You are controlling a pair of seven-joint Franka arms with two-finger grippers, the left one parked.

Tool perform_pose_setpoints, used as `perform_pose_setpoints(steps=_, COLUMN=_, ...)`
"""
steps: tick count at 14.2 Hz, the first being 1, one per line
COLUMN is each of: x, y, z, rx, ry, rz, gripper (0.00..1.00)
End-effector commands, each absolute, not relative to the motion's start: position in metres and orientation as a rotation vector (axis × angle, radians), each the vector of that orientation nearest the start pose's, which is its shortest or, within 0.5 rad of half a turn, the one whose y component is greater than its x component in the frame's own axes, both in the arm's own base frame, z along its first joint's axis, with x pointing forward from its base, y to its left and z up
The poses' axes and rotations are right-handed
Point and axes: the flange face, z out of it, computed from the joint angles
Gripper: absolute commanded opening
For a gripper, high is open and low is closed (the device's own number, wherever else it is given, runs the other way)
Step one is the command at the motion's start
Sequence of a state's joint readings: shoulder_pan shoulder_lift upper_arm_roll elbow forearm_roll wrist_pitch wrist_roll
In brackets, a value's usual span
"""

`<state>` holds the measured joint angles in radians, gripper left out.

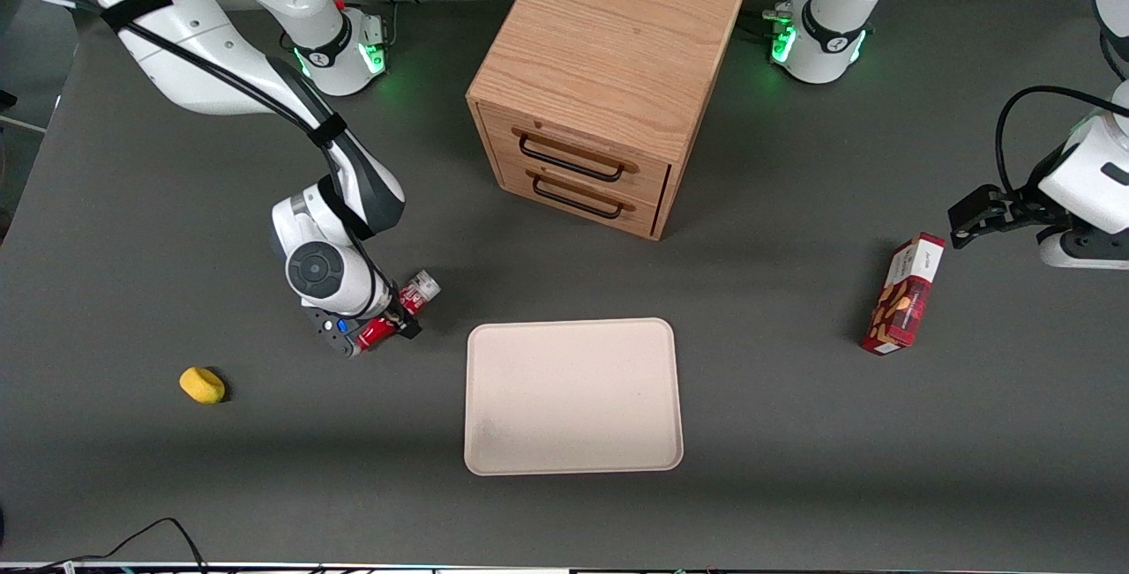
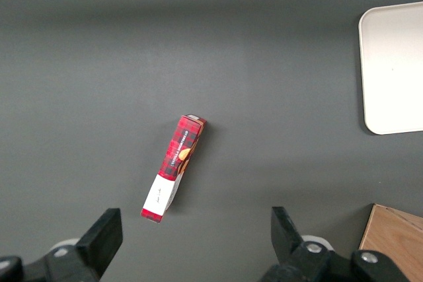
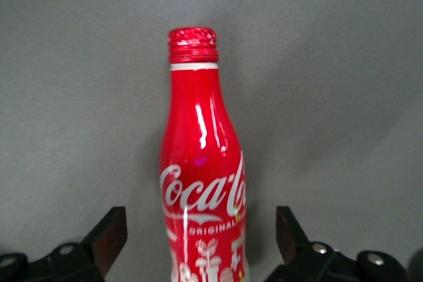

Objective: Place coke bottle on tray
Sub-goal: 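Close the right gripper around the bottle's body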

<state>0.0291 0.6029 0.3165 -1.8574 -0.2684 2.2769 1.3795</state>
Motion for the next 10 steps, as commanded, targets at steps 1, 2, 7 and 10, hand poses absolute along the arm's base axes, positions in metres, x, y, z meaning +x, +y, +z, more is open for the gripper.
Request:
perform_pose_setpoints(steps=1, x=0.594, y=0.1979, z=0.1872, rx=-2.917, ry=1.418, rz=0.082, gripper=1.0)
perform_pose_setpoints(steps=2, x=0.5941, y=0.1984, z=0.1856, rx=-2.91, ry=1.416, rz=0.079, gripper=1.0)
perform_pose_setpoints(steps=7, x=0.5927, y=0.1991, z=0.1818, rx=-2.906, ry=1.409, rz=0.078, gripper=0.54)
perform_pose_setpoints(steps=10, x=0.5928, y=0.1997, z=0.185, rx=-2.908, ry=1.408, rz=0.074, gripper=0.22)
